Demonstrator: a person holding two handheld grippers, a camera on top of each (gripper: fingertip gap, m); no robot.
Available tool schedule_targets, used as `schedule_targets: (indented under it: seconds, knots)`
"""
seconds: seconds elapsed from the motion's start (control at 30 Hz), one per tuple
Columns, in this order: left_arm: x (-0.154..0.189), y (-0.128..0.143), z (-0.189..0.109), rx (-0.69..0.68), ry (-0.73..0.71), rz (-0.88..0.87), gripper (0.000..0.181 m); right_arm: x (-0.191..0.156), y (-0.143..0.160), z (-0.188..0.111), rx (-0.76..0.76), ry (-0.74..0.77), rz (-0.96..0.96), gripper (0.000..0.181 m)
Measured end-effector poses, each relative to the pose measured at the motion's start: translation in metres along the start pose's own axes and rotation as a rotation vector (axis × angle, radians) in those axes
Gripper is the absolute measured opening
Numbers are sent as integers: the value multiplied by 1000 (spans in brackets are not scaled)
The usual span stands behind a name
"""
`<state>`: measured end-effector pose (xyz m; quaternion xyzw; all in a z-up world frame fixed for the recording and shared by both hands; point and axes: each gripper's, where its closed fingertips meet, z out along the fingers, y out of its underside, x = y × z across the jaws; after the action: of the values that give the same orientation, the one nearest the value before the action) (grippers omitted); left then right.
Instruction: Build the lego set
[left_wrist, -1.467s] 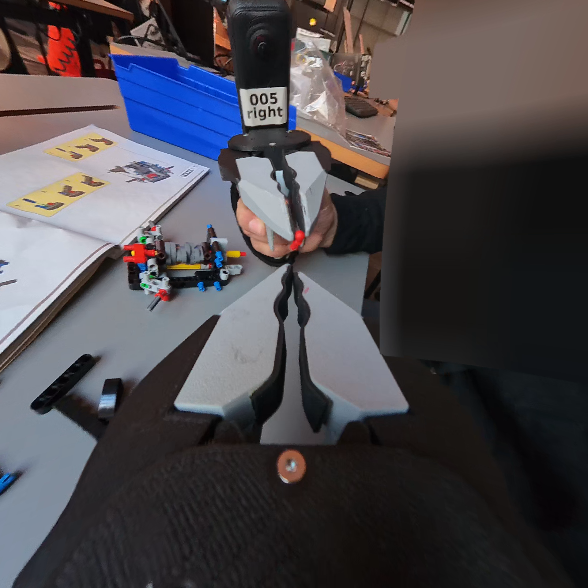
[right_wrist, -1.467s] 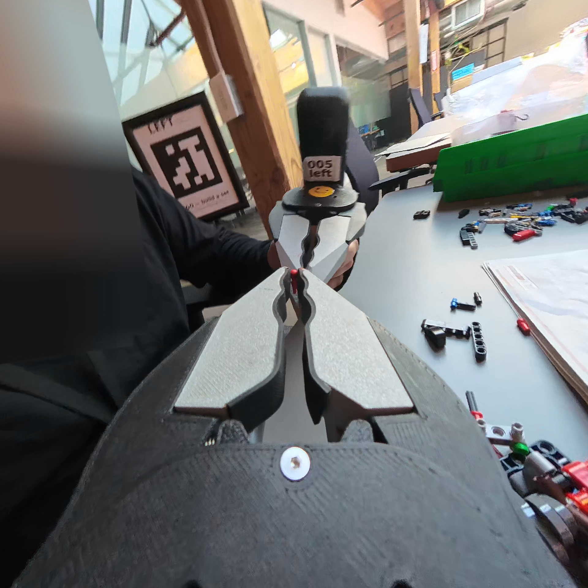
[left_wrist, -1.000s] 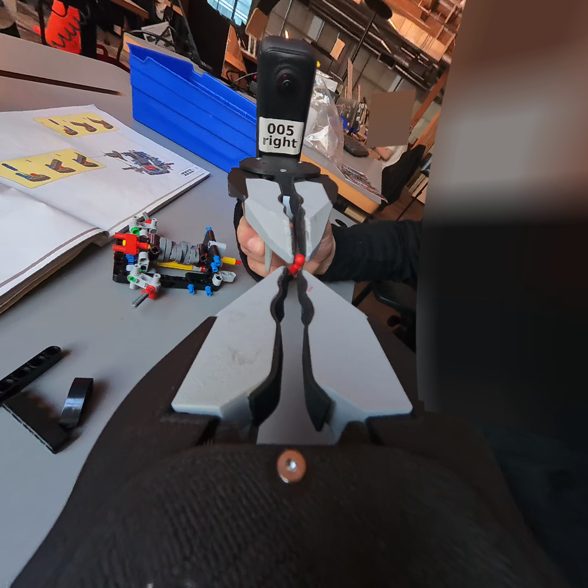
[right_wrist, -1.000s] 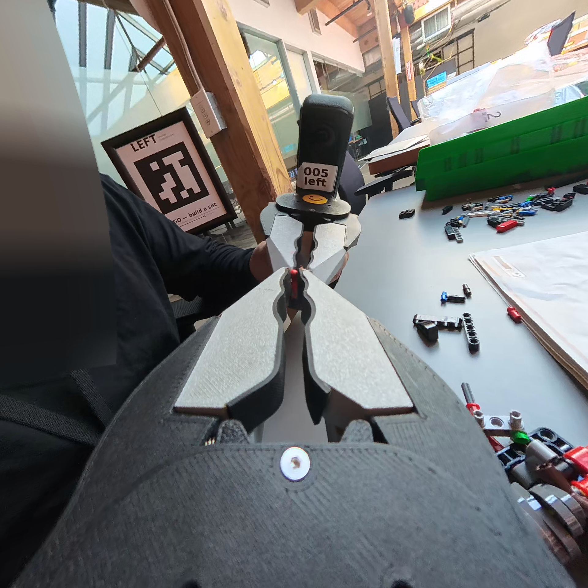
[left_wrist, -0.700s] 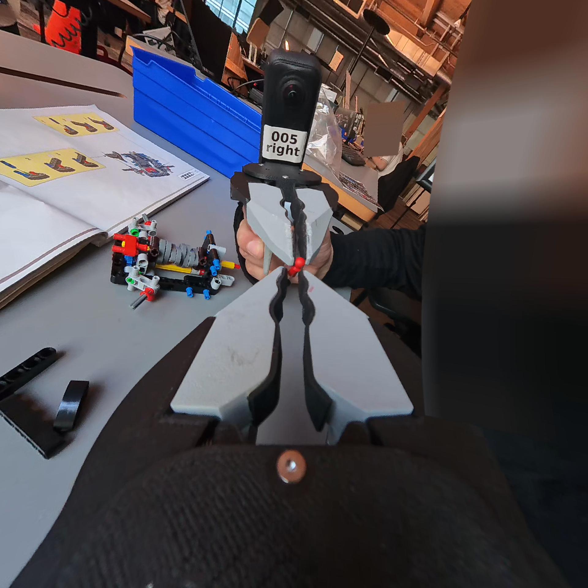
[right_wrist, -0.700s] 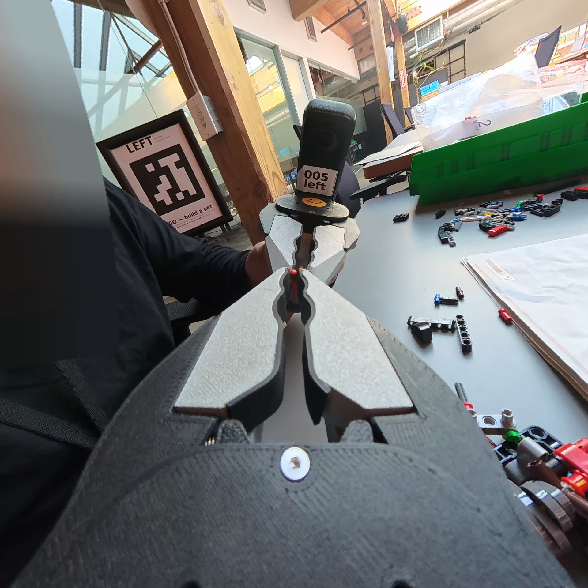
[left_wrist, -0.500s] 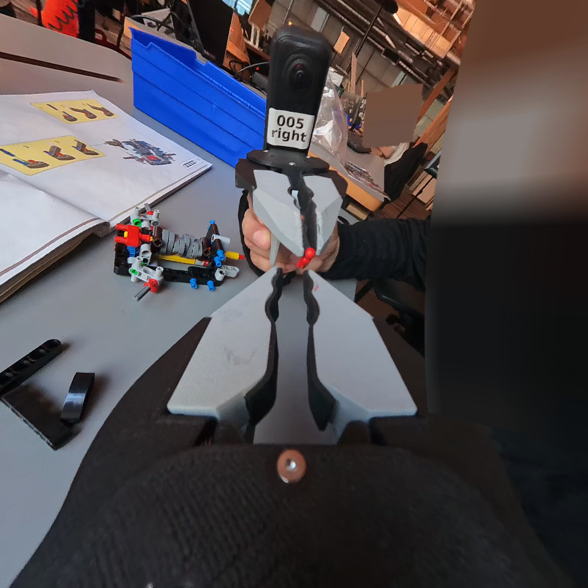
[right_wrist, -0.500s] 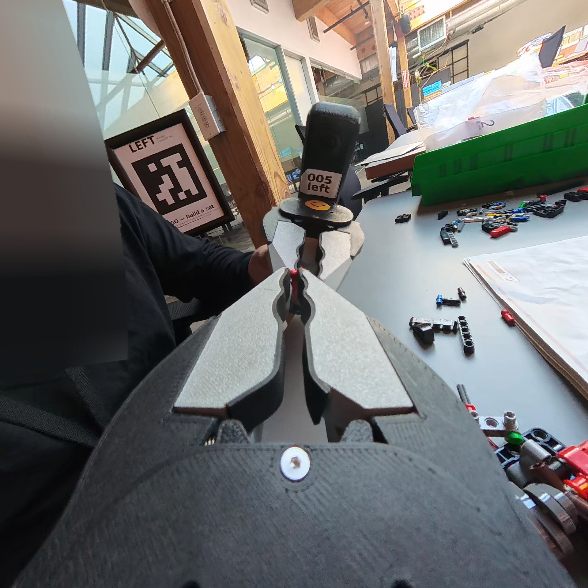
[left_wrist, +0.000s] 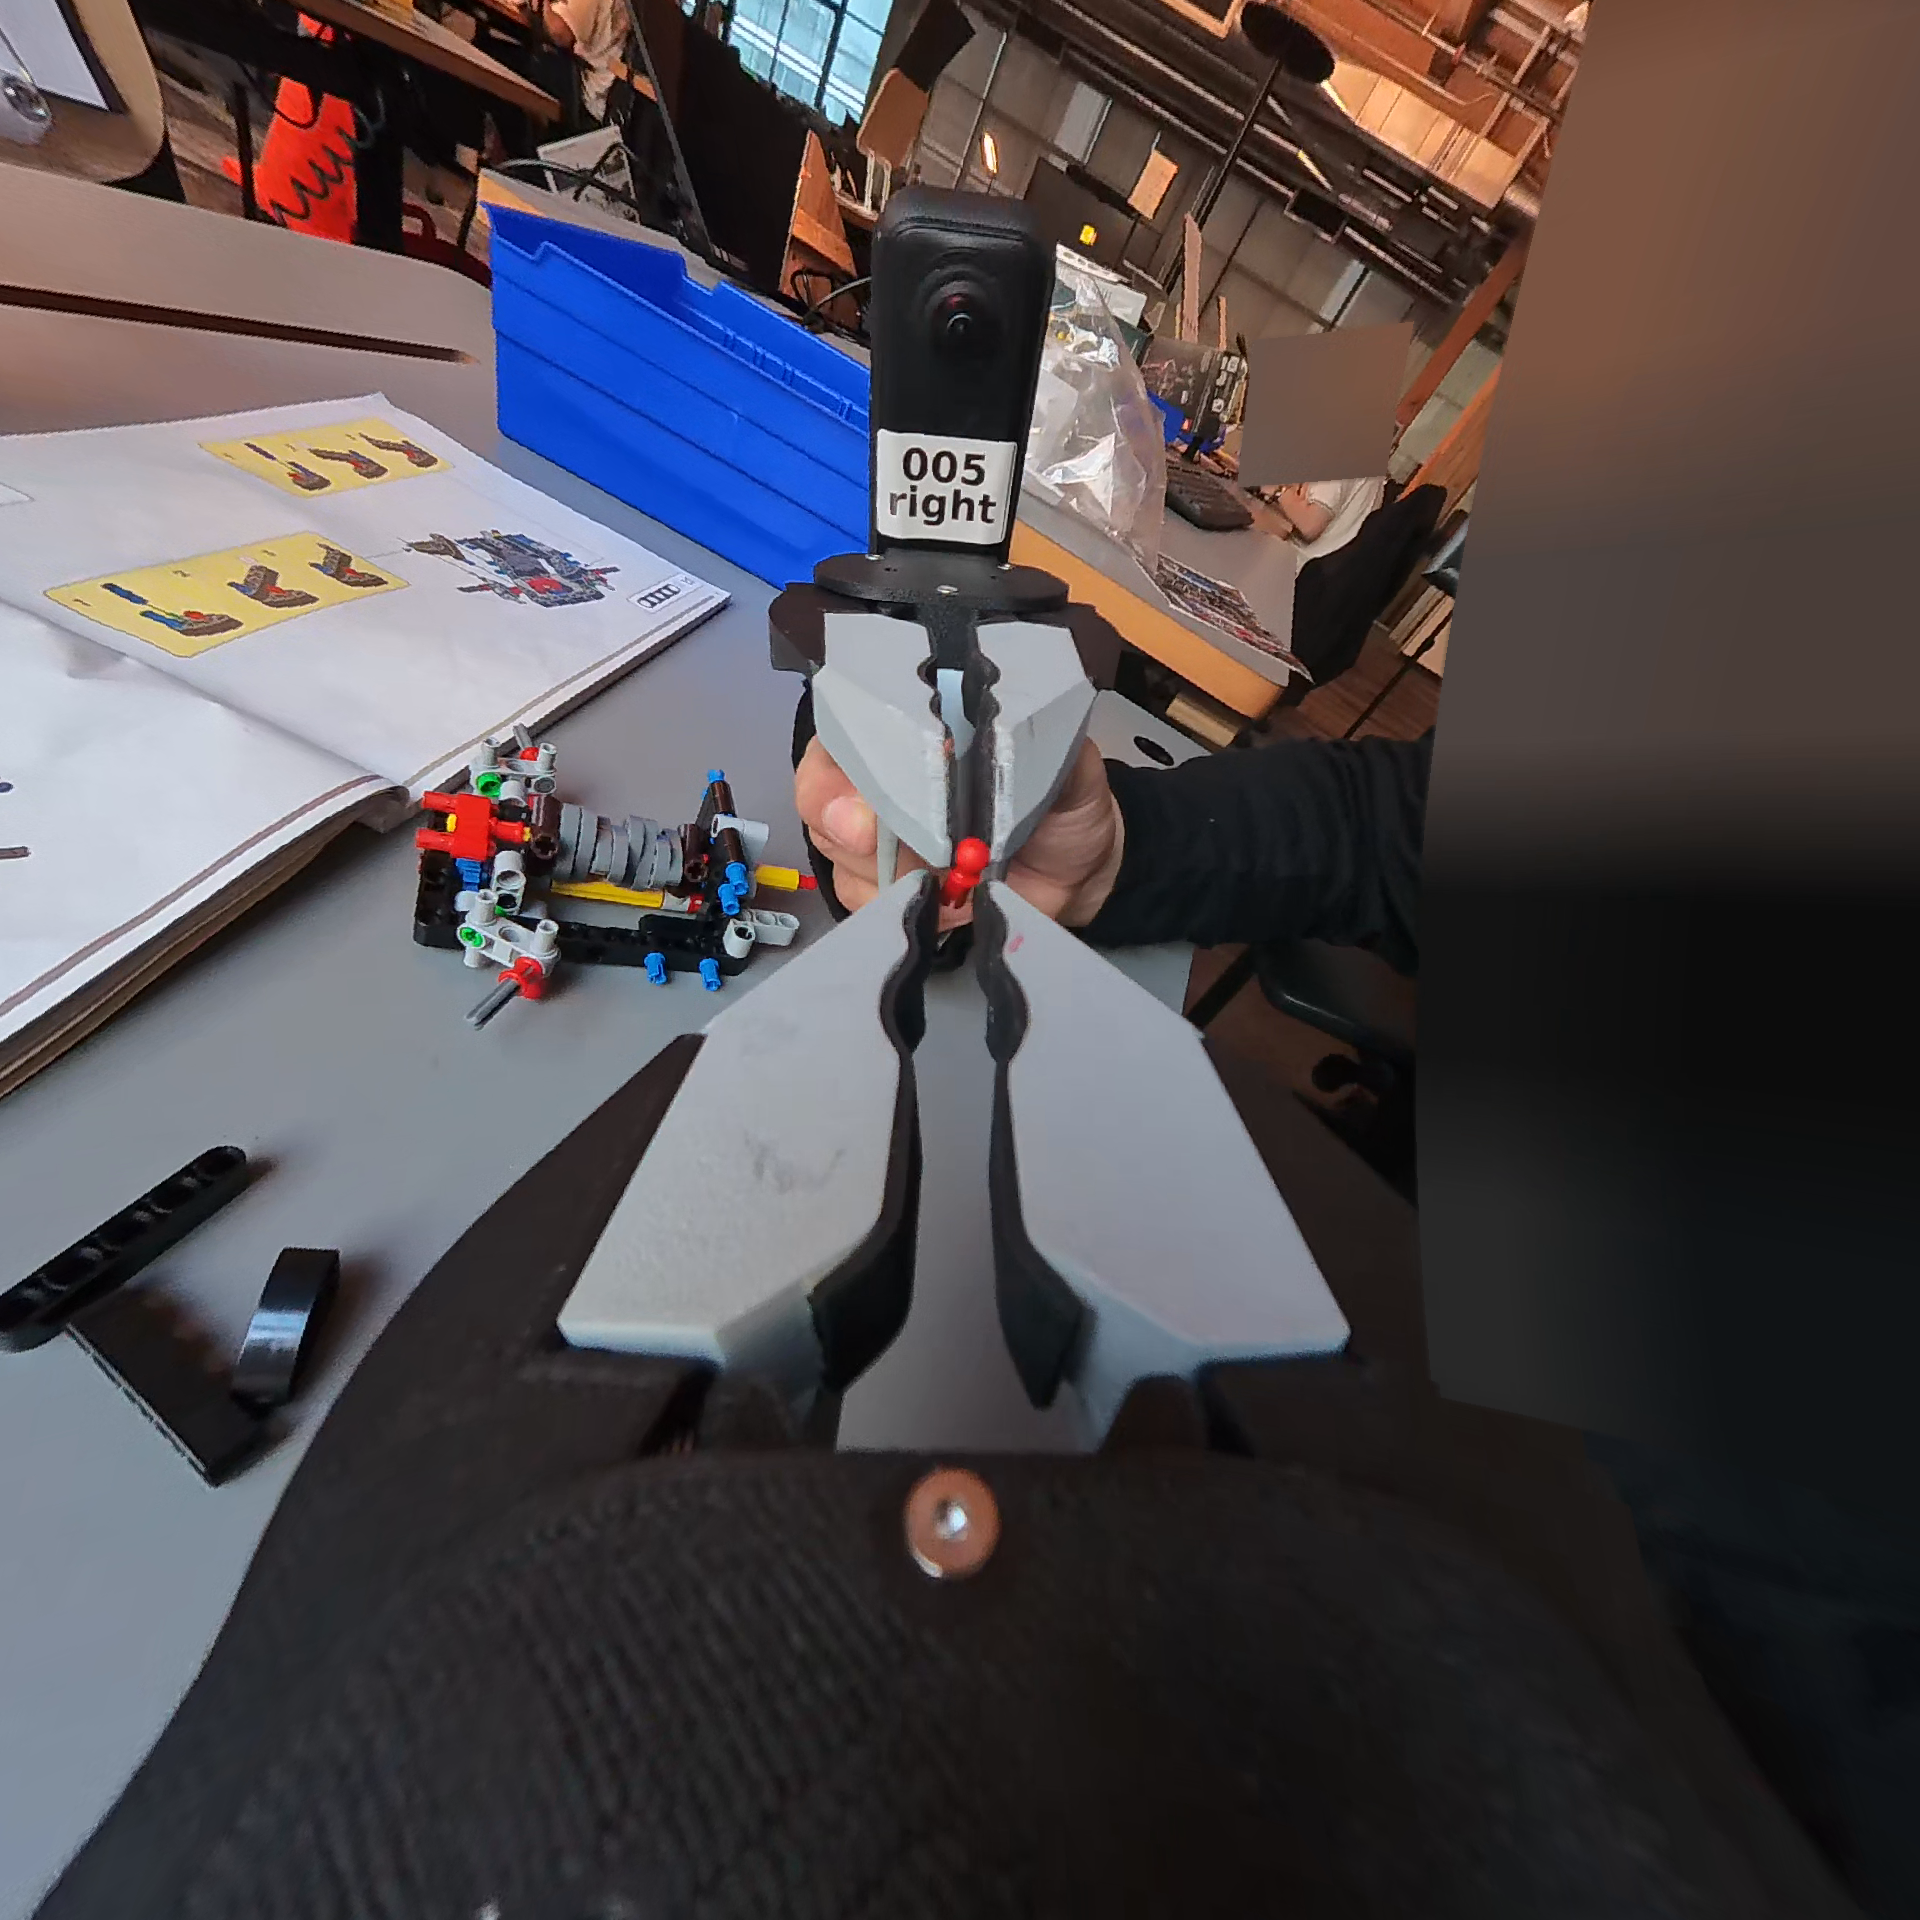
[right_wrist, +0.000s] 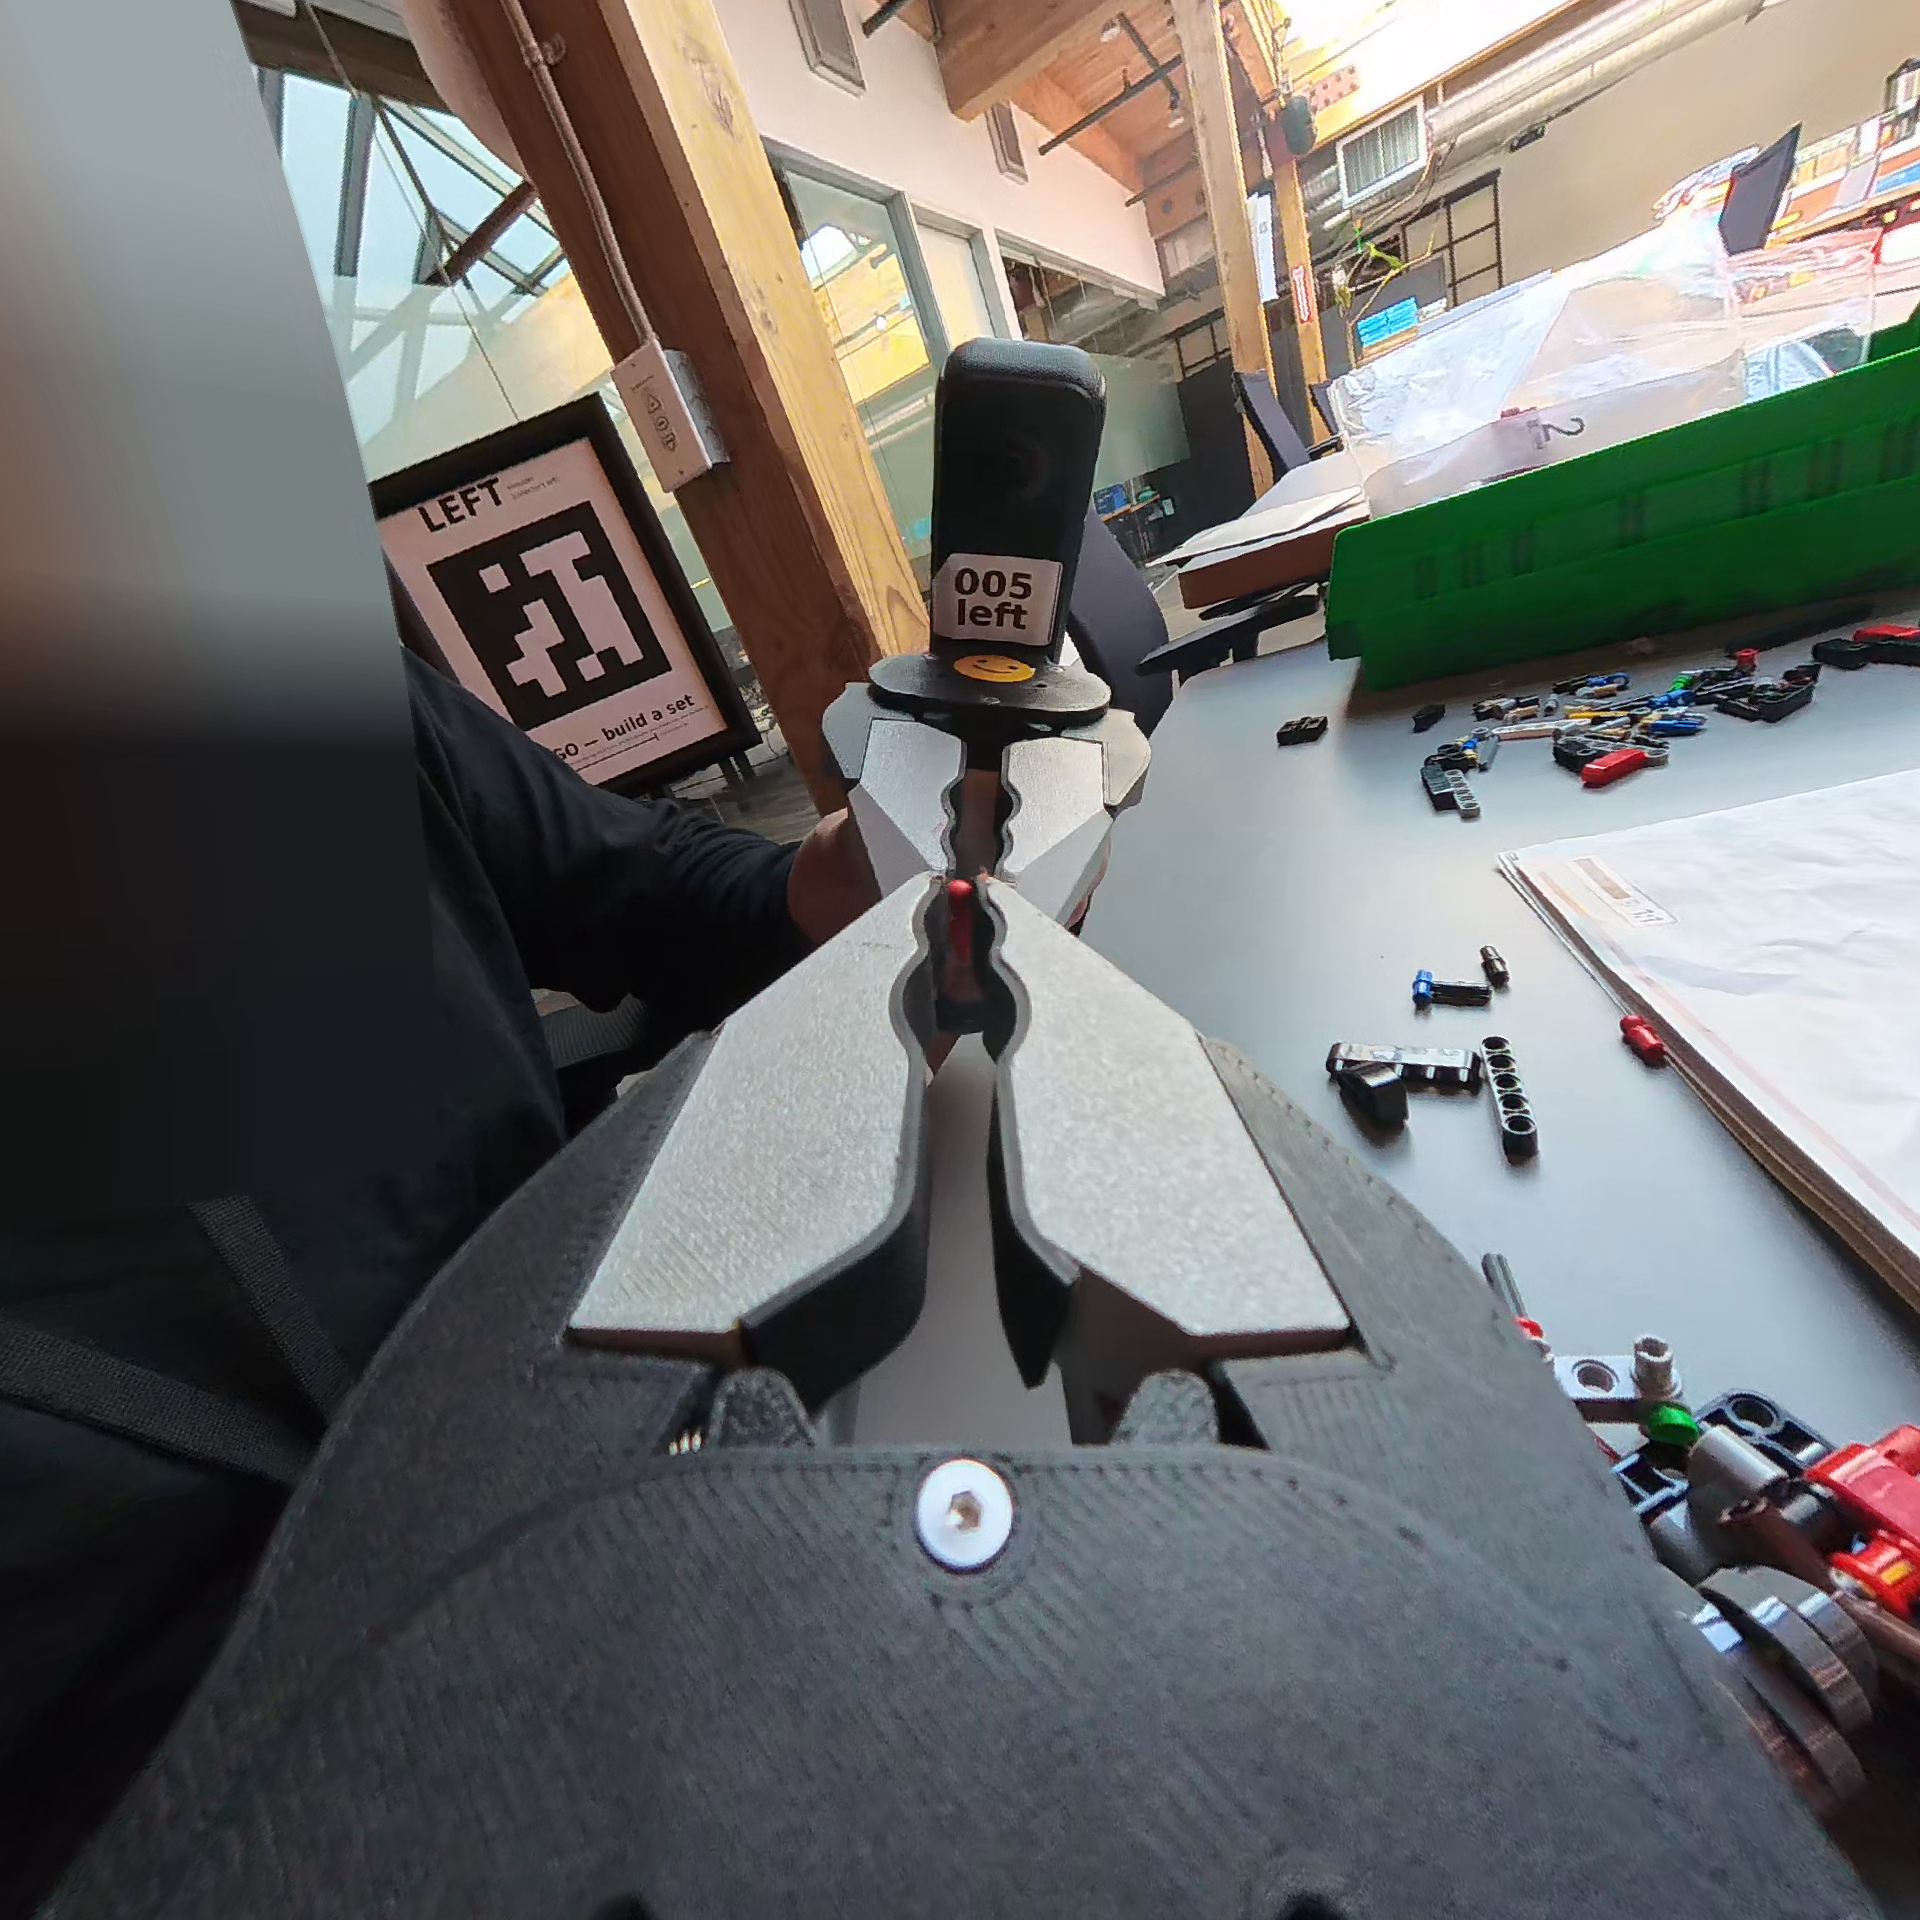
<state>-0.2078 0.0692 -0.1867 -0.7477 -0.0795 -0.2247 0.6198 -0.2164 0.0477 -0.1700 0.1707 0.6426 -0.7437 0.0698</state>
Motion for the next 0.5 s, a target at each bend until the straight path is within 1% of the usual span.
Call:
schedule_targets:
  seconds: [0.2, 0.37, 0.5]
  knots:
    - [-4, 3, -1, -18, -22, 8, 3, 4, 3, -1, -26, 35, -29, 1]
    - [-10, 11, -2, -76, -73, 37, 3, 9, 10, -2, -107, 109, -123, 1]
    - [-12, 16, -2, -120, -105, 79, 3, 8, 13, -2, -124, 103, -126, 2]
